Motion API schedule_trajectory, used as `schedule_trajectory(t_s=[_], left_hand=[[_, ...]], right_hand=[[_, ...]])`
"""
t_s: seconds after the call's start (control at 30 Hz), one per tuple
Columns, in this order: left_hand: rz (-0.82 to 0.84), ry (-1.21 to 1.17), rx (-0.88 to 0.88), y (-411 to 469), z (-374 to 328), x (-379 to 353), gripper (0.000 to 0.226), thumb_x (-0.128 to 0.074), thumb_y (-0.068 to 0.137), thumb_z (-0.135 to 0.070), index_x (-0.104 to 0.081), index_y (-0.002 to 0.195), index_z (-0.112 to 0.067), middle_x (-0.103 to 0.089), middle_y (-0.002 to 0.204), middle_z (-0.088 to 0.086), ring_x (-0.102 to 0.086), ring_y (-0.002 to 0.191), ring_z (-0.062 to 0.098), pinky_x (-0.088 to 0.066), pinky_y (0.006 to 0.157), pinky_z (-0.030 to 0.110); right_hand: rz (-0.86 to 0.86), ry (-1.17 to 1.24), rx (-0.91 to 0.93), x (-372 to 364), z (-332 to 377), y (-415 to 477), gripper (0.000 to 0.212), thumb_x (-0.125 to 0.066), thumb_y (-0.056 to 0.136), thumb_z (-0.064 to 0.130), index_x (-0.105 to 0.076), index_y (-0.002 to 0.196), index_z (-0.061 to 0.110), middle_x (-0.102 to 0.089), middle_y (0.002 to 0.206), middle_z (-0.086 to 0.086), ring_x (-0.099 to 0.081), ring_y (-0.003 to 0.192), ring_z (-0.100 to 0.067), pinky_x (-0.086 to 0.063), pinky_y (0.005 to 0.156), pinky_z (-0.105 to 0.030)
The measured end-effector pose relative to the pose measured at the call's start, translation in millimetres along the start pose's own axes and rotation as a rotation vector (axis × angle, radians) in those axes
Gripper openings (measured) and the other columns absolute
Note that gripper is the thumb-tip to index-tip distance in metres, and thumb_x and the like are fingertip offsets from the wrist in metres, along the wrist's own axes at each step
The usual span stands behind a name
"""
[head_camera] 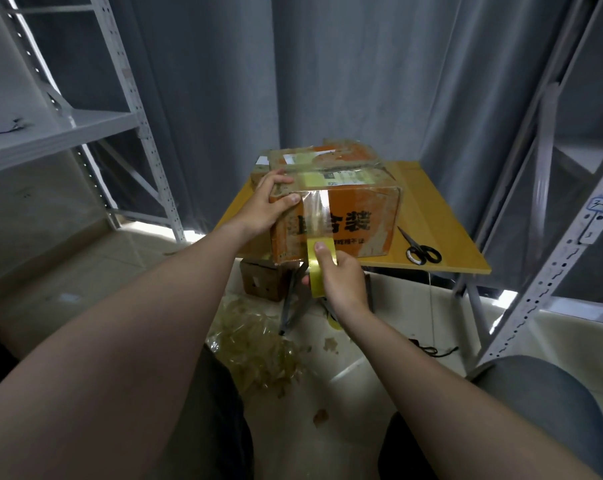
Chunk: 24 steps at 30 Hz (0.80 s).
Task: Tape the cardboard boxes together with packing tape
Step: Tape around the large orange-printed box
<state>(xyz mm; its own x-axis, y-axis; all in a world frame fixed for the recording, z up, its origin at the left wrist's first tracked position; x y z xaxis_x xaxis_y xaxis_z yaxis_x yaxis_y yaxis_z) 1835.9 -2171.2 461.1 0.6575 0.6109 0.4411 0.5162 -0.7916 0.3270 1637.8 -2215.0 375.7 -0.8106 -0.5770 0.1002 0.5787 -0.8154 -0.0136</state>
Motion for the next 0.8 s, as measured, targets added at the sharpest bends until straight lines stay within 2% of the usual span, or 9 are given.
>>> schedule_trajectory(t_s=[0.07,0.2,0.27,0.33,0.43,0.53,0.63,0.73,0.8], left_hand=[[-0.008,-0.02,0.02,-3.0,-2.7,-1.3,0.045,-0.066,0.102,-0.026,-0.05,0.143,-0.015,-0.026,0.167,-0.002,-0.038,0.147,0.018,-0.045,0.113,0.03],[-0.105,-0.027,0.076,-14.9,2.1,0.3,0.067,-0.069,0.099,-0.038,-0.034,0.154,-0.024,-0.042,0.157,0.003,-0.049,0.138,0.019,-0.048,0.107,0.035],[-0.089,-0.03,0.114,-20.7,8.5,0.1,0.075,-0.07,0.097,-0.043,-0.026,0.157,-0.031,-0.044,0.153,-0.003,-0.052,0.128,0.012,-0.053,0.087,0.022],[-0.09,-0.089,0.195,-27.7,18.9,-1.4,0.081,-0.071,0.096,-0.044,-0.018,0.156,-0.029,-0.05,0.14,-0.004,-0.058,0.113,0.007,-0.054,0.075,0.02],[-0.116,-0.055,0.386,-39.7,41.3,-5.8,0.069,-0.069,0.093,-0.055,-0.032,0.133,-0.013,-0.057,0.13,0.01,-0.064,0.112,0.023,-0.059,0.088,0.047],[-0.089,0.003,0.507,-55.1,61.2,-15.6,0.059,-0.071,0.091,-0.059,-0.05,0.114,-0.008,-0.067,0.12,0.019,-0.066,0.111,0.036,-0.056,0.096,0.057],[-0.168,-0.028,0.506,-62.1,61.6,-19.5,0.046,-0.074,0.092,-0.049,-0.046,0.105,-0.014,-0.067,0.117,0.021,-0.066,0.107,0.039,-0.057,0.092,0.054],[-0.253,-0.012,0.456,-61.2,54.7,-22.7,0.04,-0.071,0.096,-0.042,-0.042,0.104,-0.015,-0.065,0.108,0.015,-0.064,0.098,0.033,-0.046,0.074,0.04],[-0.284,0.03,0.422,-58.3,48.3,-21.5,0.038,-0.068,0.098,-0.039,-0.041,0.106,-0.015,-0.059,0.101,0.007,-0.059,0.083,0.022,-0.04,0.062,0.034]], right_hand=[[0.054,-0.003,-0.009,-2.0,0.5,2.9,0.046,-0.052,0.103,0.055,-0.073,0.102,0.015,-0.078,0.074,-0.004,-0.077,0.072,-0.021,-0.062,0.082,-0.048],[-0.054,-0.099,-0.019,21.4,-1.5,17.3,0.068,-0.045,0.103,0.062,-0.07,0.1,0.0,-0.071,0.082,-0.009,-0.069,0.079,-0.029,-0.047,0.072,-0.036],[-0.162,-0.082,-0.003,42.4,-2.0,25.7,0.055,-0.047,0.106,0.054,-0.069,0.089,0.007,-0.071,0.076,-0.004,-0.067,0.069,-0.022,-0.048,0.066,-0.035],[-0.276,-0.082,0.032,63.1,1.2,36.0,0.037,-0.048,0.108,0.044,-0.064,0.091,0.015,-0.071,0.086,-0.002,-0.068,0.078,-0.021,-0.051,0.065,-0.035],[-0.454,-0.186,0.049,93.8,8.0,52.3,0.019,-0.048,0.108,0.036,-0.056,0.102,0.019,-0.053,0.135,-0.008,-0.058,0.113,-0.027,-0.043,0.084,-0.031],[-0.311,-0.283,-0.054,94.6,5.4,74.8,0.034,-0.042,0.108,0.047,-0.059,0.103,0.019,-0.047,0.148,-0.012,-0.048,0.13,-0.036,-0.04,0.11,-0.045],[-0.184,-0.233,-0.097,81.6,8.7,79.7,0.041,-0.04,0.108,0.052,-0.06,0.092,0.02,-0.061,0.131,-0.013,-0.057,0.111,-0.031,-0.045,0.098,-0.042],[-0.218,-0.234,-0.072,77.9,12.3,78.5,0.036,-0.046,0.107,0.049,-0.061,0.095,0.018,-0.052,0.147,-0.012,-0.053,0.131,-0.032,-0.041,0.111,-0.046],[-0.26,-0.211,-0.048,78.3,16.9,74.5,0.032,-0.049,0.106,0.046,-0.062,0.101,0.018,-0.047,0.149,-0.01,-0.051,0.133,-0.031,-0.04,0.113,-0.046]])
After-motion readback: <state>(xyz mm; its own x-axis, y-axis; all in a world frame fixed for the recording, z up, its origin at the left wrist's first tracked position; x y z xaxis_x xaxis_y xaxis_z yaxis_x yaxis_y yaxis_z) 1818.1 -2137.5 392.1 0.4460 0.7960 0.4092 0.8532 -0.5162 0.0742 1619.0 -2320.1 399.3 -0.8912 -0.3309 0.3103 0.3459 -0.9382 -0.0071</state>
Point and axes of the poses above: each hand's wrist, its own y-axis towards the middle knuckle, its own x-axis out of the back of the hand, z = x × y, the point moved 7 cm from there along y, towards the middle knuckle
